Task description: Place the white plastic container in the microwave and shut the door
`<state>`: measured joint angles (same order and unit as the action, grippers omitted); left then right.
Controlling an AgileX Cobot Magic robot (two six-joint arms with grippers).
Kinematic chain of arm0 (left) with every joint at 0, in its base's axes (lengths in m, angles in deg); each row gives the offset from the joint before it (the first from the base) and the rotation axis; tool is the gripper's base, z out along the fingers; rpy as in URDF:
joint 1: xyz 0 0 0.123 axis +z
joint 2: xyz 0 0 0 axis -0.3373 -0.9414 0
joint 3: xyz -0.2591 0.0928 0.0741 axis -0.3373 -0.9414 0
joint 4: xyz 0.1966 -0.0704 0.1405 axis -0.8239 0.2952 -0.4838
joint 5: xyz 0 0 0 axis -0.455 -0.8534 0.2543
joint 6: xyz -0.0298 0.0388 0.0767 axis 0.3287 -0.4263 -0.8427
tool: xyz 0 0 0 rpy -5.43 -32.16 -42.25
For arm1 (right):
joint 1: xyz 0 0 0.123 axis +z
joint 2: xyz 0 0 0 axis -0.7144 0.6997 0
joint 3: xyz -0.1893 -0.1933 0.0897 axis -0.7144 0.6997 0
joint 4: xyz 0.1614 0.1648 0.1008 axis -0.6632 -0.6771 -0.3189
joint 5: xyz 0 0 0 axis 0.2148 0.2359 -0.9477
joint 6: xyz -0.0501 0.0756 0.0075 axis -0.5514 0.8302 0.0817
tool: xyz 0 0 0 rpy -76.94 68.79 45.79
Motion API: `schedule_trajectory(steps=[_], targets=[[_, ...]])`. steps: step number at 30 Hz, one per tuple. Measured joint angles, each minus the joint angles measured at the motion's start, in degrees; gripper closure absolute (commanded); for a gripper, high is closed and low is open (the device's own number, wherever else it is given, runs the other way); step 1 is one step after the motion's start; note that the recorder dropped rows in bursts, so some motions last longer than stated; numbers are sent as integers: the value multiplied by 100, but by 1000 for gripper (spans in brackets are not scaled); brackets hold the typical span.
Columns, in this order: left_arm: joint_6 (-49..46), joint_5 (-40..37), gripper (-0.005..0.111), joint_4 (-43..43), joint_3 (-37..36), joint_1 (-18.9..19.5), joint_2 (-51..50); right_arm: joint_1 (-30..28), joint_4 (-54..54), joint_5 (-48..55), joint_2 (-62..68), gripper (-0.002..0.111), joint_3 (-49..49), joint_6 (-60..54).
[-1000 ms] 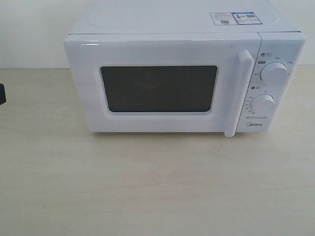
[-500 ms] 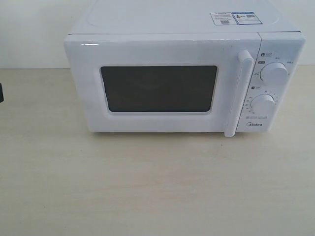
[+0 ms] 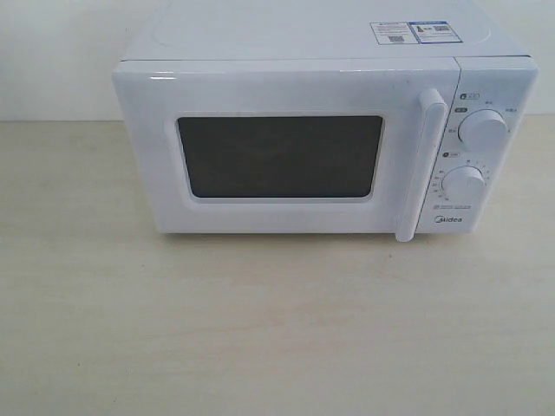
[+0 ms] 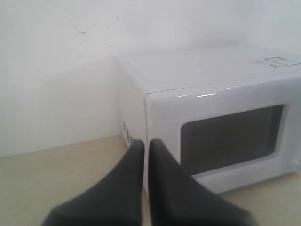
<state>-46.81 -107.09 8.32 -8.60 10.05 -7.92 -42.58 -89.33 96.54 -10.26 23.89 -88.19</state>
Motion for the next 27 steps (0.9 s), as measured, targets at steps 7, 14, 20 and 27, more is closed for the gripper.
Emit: schedule_trajectory(steps=[7, 14, 20, 27], targets=[[0, 0, 102, 0, -617, 417, 900, 0, 0, -7, 0, 109, 0, 0], [29, 11, 102, 12, -920, 426, 965, 0, 0, -10, 0, 109, 0, 0], [223, 11, 102, 76, -1407, 426, 1101, 0, 0, -10, 0, 109, 0, 0], [267, 21, 102, -195, -1965, 426, 1504, 0, 0, -10, 0, 109, 0, 0]])
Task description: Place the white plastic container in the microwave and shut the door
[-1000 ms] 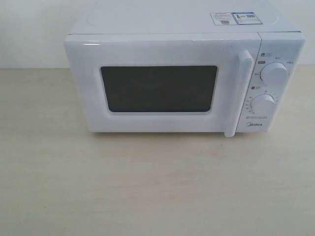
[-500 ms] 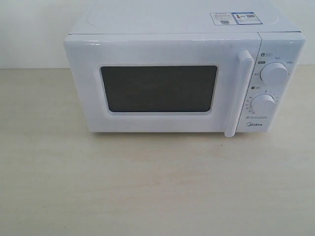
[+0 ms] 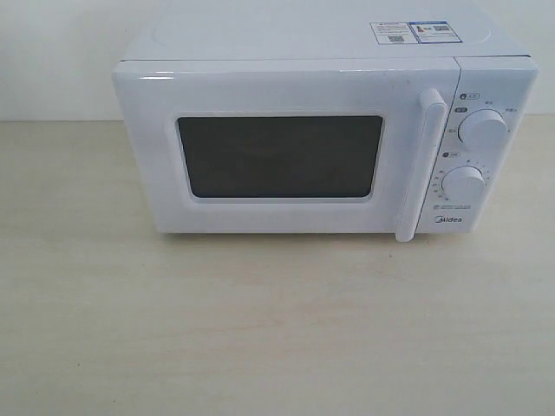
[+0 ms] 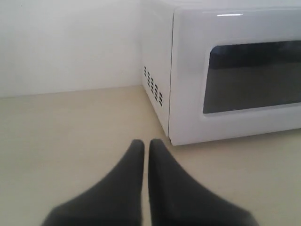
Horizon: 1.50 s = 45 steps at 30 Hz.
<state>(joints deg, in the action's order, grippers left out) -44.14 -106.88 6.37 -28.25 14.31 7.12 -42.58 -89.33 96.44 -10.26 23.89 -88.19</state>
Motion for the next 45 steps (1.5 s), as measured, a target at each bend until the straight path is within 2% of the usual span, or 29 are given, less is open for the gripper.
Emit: schedule_trajectory(steps=[3, 5, 8, 10, 13, 16, 24, 45], targets=[[491, 19, 102, -70, -186, 0, 0, 0, 0, 0, 0, 109, 0, 0], [1534, 19, 102, -97, -266, 3, 0, 0, 0, 0, 0, 109, 0, 0], [2335, 19, 102, -185, -275, 13, 0, 0, 0, 0, 0, 109, 0, 0], [2594, 123, 102, -607, -275, 13, 0, 0, 0, 0, 0, 109, 0, 0], [2620, 165, 102, -1228, -275, 13, 0, 0, 0, 0, 0, 109, 0, 0], [2332, 165, 102, -1470, -275, 74, 0, 0, 0, 0, 0, 109, 0, 0], [1992, 165, 102, -1580, -275, 161, 0, 0, 0, 0, 0, 109, 0, 0], [2186, 78, 102, -1534, -275, 291, 0, 0, 0, 0, 0, 109, 0, 0]])
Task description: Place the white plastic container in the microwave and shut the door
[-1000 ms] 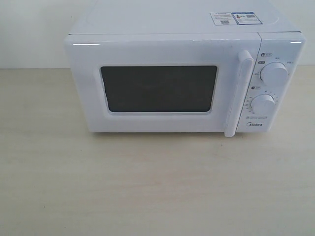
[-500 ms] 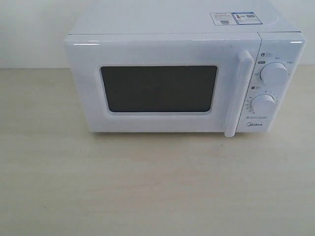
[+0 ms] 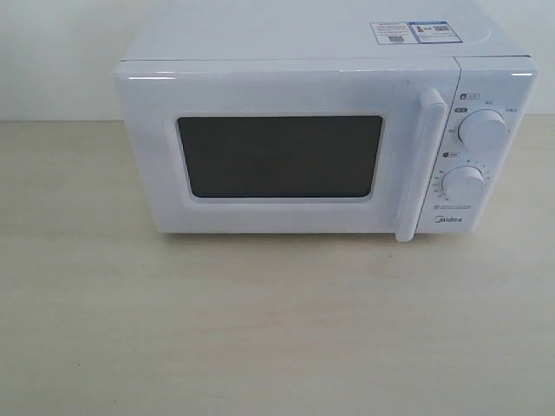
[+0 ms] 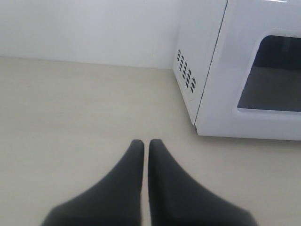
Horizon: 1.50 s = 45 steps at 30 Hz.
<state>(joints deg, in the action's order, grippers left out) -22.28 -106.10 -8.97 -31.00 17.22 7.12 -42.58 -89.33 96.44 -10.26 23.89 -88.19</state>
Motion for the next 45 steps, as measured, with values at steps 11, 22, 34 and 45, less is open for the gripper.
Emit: schedule_trajectory(steps=[11, 22, 34, 45], targets=[[0, 0, 102, 0, 0, 121, 0, 0, 0, 0, 0, 109, 0, 0], [0, 0, 102, 0, 0, 121, 0, 0, 0, 0, 0, 109, 0, 0], [0, 0, 102, 0, 0, 121, 0, 0, 0, 0, 0, 109, 0, 0], [0, 0, 102, 0, 0, 121, 0, 0, 0, -10, 0, 109, 0, 0]])
